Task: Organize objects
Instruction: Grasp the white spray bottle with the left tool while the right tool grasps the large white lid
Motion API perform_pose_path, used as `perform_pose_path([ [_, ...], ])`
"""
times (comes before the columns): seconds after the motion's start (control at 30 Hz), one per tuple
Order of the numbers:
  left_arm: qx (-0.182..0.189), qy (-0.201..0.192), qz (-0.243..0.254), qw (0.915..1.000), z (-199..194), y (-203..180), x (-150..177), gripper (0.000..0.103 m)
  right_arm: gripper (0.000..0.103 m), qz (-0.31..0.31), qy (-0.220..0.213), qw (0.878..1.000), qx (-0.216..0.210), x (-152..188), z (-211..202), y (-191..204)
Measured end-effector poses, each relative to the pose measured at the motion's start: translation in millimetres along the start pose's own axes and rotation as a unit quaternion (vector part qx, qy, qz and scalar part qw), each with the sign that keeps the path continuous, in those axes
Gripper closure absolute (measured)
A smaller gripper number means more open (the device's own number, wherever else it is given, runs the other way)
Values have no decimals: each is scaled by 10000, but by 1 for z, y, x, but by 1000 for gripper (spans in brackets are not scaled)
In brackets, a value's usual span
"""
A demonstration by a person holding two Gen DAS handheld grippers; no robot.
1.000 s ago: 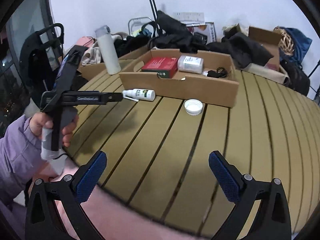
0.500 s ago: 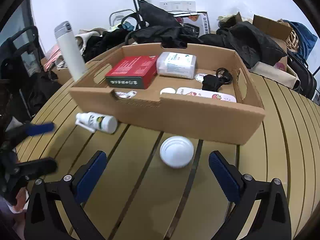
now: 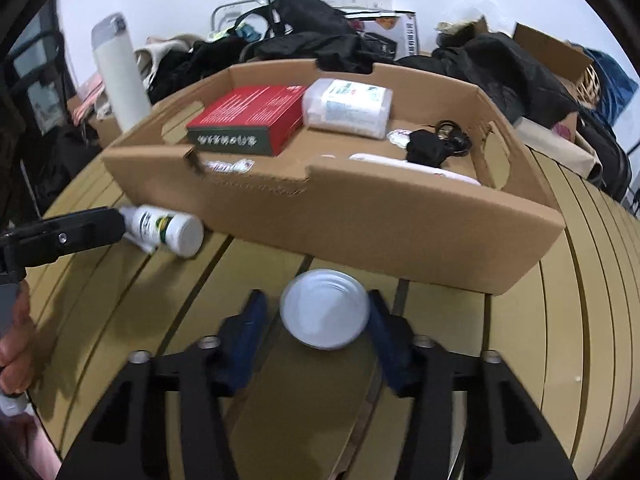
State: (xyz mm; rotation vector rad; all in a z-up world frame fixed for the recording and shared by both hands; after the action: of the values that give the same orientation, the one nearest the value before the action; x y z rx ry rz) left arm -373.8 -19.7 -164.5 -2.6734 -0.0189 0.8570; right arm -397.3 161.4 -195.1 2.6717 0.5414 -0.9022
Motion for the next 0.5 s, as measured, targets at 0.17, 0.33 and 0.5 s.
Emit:
perform_pose_path([
  [0.17, 60, -188, 286, 9994, -22, -22, 19, 41, 58, 128, 2, 9999, -50, 15, -15, -3],
  [0.33, -1164, -539, -73, 9917, -20, 20, -5, 3, 50, 190, -173, 9997, 37, 21, -31, -9],
  [0.5, -1561, -302, 68, 9873, 12, 25, -24, 3, 16, 150, -233, 9995, -133, 12, -25, -3],
])
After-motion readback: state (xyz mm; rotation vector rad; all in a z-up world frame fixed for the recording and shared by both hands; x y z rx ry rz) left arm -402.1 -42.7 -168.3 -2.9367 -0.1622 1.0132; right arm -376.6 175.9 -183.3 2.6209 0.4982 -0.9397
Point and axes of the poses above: each gripper's, at about its wrist camera, not at the fingertips, and z roughly the way its jaws point, y to its left, x to its underside, the point moved 3 cm from there along z, roughly the way its jaws point, and after that the axes turned 8 degrees about -x, right-handed, at the moved point
